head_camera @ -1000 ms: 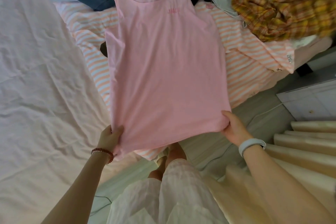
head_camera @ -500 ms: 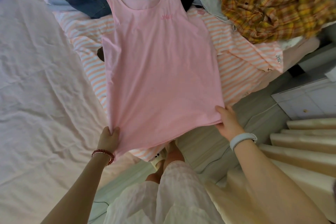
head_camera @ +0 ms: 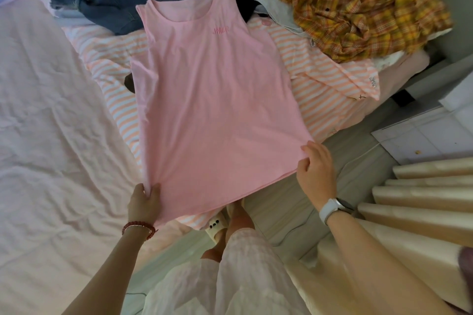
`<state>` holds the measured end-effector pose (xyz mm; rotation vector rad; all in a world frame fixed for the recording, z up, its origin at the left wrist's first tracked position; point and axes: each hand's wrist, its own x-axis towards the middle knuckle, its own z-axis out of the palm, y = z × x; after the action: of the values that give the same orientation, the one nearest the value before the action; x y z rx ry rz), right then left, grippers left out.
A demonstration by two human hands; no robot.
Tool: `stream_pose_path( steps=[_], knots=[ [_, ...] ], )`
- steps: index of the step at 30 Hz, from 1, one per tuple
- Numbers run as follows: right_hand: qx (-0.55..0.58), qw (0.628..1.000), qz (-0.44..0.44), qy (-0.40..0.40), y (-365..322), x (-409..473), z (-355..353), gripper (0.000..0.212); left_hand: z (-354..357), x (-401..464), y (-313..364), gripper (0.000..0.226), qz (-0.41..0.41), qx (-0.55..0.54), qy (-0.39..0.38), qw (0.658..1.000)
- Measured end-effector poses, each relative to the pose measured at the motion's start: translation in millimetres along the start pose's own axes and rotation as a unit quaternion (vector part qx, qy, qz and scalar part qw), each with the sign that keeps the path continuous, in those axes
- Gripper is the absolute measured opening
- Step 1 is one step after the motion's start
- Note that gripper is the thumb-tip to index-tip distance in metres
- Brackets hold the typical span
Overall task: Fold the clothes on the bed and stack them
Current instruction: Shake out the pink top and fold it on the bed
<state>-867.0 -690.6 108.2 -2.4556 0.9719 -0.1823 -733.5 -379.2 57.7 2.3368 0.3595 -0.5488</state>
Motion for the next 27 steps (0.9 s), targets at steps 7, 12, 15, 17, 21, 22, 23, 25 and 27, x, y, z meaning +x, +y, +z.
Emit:
stream_pose_path(
  steps=[7,12,15,17,21,22,23,25,27],
  knots=[
    [-0.161,0.976,-0.020,-0.148,48,-32,15,0.027,-1,-7,-19,0.038,-0.072,0.130,-0.017,0.989],
    [-0.232,0.904,0.086,-0.349,56,-23,33,0.033,1,-16,-30,0.058,-0.130,0.244,-0.092,0.957],
    [-0.234,0.919,0.036,-0.314,38,-12,44,0.043,5,-21,-19,0.064,-0.024,0.309,-0.052,0.949],
    [-0.221,0.930,-0.021,-0.294,18,1,53,0.046,10,-16,-4,0.066,0.074,0.343,-0.042,0.935],
    [-0.207,0.923,-0.096,-0.308,-21,43,77,0.052,26,15,33,0.064,0.218,0.405,-0.072,0.885],
    [-0.216,0.917,-0.124,-0.313,-29,55,85,0.053,31,28,41,0.063,0.236,0.413,-0.081,0.876],
    [-0.225,0.909,-0.149,-0.317,-36,68,93,0.053,35,41,49,0.062,0.245,0.421,-0.087,0.869],
    [-0.242,0.899,-0.182,-0.317,-48,96,108,0.053,40,72,63,0.061,0.237,0.435,-0.090,0.864],
    [-0.253,0.894,-0.202,-0.309,-58,124,121,0.053,42,104,77,0.059,0.224,0.449,-0.089,0.860]
  ],
)
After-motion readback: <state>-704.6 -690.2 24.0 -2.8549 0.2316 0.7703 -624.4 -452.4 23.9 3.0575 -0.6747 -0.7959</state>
